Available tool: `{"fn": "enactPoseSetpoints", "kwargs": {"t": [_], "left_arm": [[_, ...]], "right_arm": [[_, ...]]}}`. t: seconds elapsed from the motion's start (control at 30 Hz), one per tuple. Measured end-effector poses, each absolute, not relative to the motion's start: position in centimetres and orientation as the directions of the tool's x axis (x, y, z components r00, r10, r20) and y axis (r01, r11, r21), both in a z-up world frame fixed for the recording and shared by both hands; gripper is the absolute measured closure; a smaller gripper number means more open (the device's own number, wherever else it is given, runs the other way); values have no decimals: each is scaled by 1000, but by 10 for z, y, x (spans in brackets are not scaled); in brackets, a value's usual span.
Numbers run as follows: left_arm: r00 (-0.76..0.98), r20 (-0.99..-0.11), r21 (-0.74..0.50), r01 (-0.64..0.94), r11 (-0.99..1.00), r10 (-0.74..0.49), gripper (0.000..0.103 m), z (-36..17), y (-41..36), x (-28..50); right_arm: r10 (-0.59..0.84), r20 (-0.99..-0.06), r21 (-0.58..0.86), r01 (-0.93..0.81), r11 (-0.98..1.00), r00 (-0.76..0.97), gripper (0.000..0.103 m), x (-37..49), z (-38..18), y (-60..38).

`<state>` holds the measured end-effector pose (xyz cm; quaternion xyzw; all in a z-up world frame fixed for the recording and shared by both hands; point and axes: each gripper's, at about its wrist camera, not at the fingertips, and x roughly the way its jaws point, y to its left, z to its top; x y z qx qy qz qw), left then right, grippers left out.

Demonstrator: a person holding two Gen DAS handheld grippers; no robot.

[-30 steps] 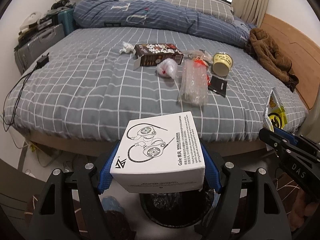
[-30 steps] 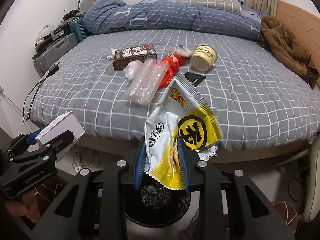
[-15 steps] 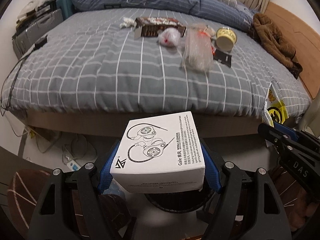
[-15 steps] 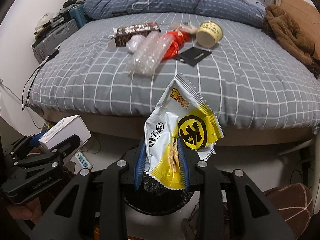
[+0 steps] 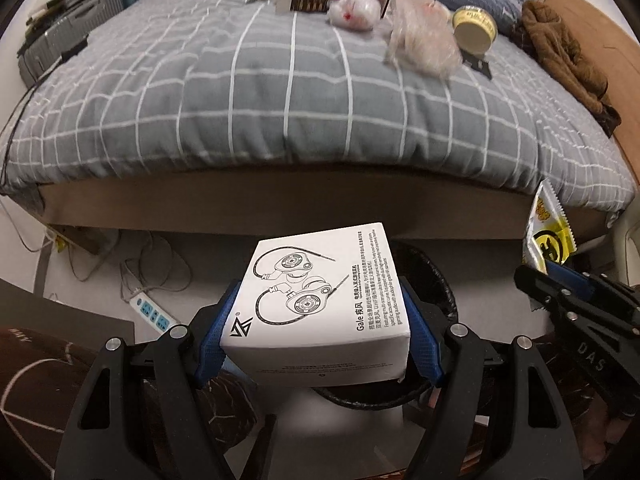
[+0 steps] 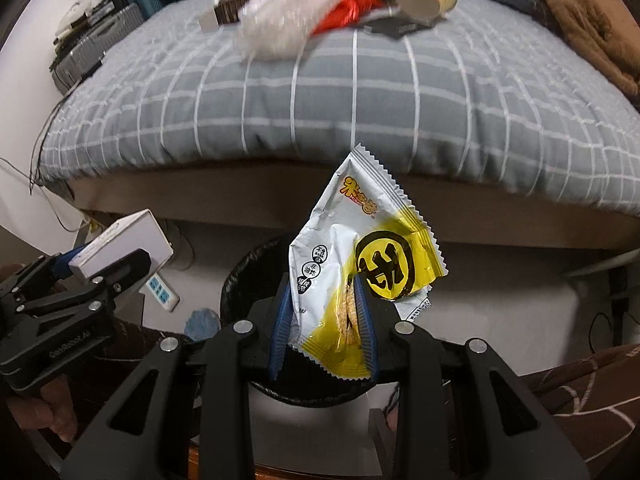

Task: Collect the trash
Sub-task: 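Carry the white box and snack packet off the bed toward the black trash bin, then open the right tool to drop the snack packet into the bin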

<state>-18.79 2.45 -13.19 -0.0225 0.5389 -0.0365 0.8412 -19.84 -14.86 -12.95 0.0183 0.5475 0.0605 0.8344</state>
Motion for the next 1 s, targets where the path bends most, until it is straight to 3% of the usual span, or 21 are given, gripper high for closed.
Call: {"fn": "enactPoseSetpoints", "kwargs": {"t": [0.73,1.0], "left_arm": [[310,-951,-19,12,1000,-22,31,-199,40,-166],[295,-955,-22,-20,1000,-15,31,-207,56,-169]], "right_arm": [[129,-971,111,-100,989,201,71,-170,-225,-118],[128,-973,103,-133,986,193,59,-167,-231,-104]]}}
